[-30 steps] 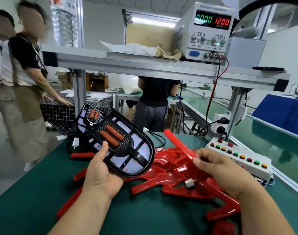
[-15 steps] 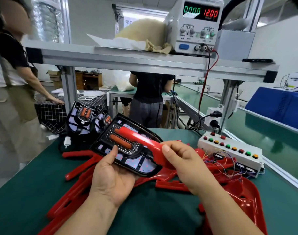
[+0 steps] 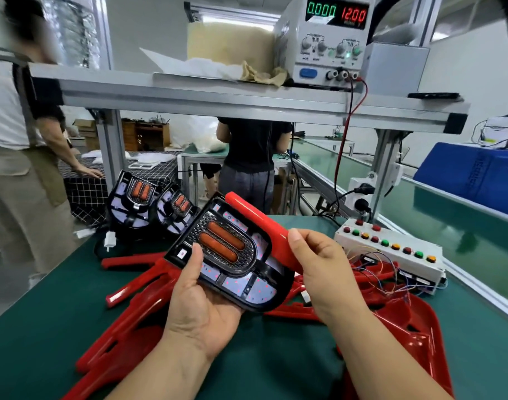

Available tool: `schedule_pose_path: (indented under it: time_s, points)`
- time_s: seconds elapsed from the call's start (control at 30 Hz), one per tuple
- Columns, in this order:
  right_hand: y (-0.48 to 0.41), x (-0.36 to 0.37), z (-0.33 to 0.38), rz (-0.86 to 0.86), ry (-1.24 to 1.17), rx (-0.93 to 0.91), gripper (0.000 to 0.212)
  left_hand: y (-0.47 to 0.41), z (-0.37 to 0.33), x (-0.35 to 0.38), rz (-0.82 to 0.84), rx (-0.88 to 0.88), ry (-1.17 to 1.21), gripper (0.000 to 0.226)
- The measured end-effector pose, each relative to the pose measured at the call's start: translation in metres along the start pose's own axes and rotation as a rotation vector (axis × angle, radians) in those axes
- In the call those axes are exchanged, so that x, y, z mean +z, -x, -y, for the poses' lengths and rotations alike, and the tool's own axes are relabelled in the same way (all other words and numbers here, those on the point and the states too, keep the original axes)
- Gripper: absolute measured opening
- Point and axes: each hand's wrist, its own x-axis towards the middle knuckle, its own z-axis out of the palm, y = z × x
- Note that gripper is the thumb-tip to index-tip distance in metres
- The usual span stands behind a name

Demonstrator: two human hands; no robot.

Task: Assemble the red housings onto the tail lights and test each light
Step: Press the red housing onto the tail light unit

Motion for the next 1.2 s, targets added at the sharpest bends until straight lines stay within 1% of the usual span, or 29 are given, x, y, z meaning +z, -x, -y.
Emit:
schedule_pose_path:
  time_s: [0.07, 0.13, 0.3, 0.37, 0.43, 0.5, 0.57, 0.63, 0.67, 0.7, 0.73, 0.77, 0.8, 0.87, 0.9, 0.93, 0.97, 1.0, 1.07, 1.13, 1.2]
  points:
    - [0.001, 0.001, -0.001, 0.025, 0.012, -0.037, 0.028, 0.001, 0.002, 0.001, 0.015, -0.007, -0.007, 0.063]
    - [0.001, 0.003, -0.005, -0.001, 0.084, -0.068, 0.026, 0.002, 0.003, 0.001, 0.022, -0.008, -0.017, 0.063]
    - [0.0, 0.002, -0.012, -0.051, 0.131, -0.06, 0.015, 0.003, 0.004, 0.003, 0.012, 0.022, -0.04, 0.058]
    - [-0.001, 0.001, -0.013, -0.073, 0.232, -0.074, 0.015, 0.004, 0.005, 0.003, 0.017, 0.019, -0.05, 0.056]
    - [-0.001, 0.001, -0.014, -0.113, 0.398, -0.121, 0.016, 0.004, 0.006, 0.003, 0.039, 0.012, -0.047, 0.057]
    - [0.001, 0.002, -0.013, -0.154, 0.513, -0.156, 0.014, 0.005, 0.007, 0.003, 0.063, 0.013, -0.031, 0.055]
    - [0.004, 0.005, -0.014, -0.177, 0.554, -0.161, 0.014, 0.005, 0.007, 0.003, 0.074, 0.015, -0.03, 0.054]
    - [0.004, 0.005, -0.016, -0.213, 0.597, -0.138, 0.005, 0.005, 0.006, 0.004, 0.072, 0.015, -0.034, 0.053]
    - [0.003, 0.005, -0.017, -0.235, 0.64, -0.114, 0.01, 0.005, 0.006, 0.005, 0.068, 0.016, -0.031, 0.053]
    - [0.002, 0.004, -0.019, -0.245, 0.667, -0.093, 0.019, 0.006, 0.006, 0.005, 0.062, 0.016, -0.028, 0.052]
    - [0.001, 0.004, -0.022, -0.249, 0.656, -0.065, 0.026, 0.006, 0.006, 0.006, 0.058, 0.016, -0.027, 0.052]
    - [0.0, 0.005, -0.023, -0.24, 0.584, -0.02, 0.029, 0.006, 0.005, 0.006, 0.057, 0.015, -0.027, 0.053]
    - [-0.001, 0.008, -0.024, -0.214, 0.441, 0.048, 0.03, 0.007, 0.006, 0.006, 0.061, 0.01, -0.029, 0.054]
    - [0.0, 0.012, -0.023, -0.11, 0.037, 0.22, 0.028, 0.007, 0.005, 0.007, 0.065, 0.0, -0.035, 0.056]
    - [0.001, 0.013, -0.021, -0.06, -0.124, 0.291, 0.026, 0.008, 0.004, 0.008, 0.056, 0.003, -0.042, 0.056]
    - [0.0, 0.012, -0.019, -0.028, -0.208, 0.328, 0.027, 0.008, 0.004, 0.009, 0.052, -0.003, -0.051, 0.057]
    - [0.0, 0.01, -0.017, -0.02, -0.23, 0.33, 0.029, 0.008, 0.003, 0.01, 0.048, -0.018, -0.075, 0.057]
    - [-0.002, 0.007, -0.015, -0.038, -0.232, 0.311, 0.032, 0.008, 0.003, 0.011, 0.047, -0.044, -0.124, 0.057]
    - [-0.005, 0.001, -0.009, -0.11, -0.217, 0.243, 0.029, 0.012, -0.002, 0.014, 0.041, -0.126, -0.338, 0.055]
    - [-0.008, -0.006, -0.004, -0.173, -0.219, 0.175, 0.025, 0.018, -0.015, 0.016, 0.086, -0.2, -0.693, 0.054]
    - [-0.01, -0.012, 0.001, -0.192, -0.217, 0.118, 0.023, 0.022, -0.038, 0.015, 0.201, -0.294, -1.131, 0.052]
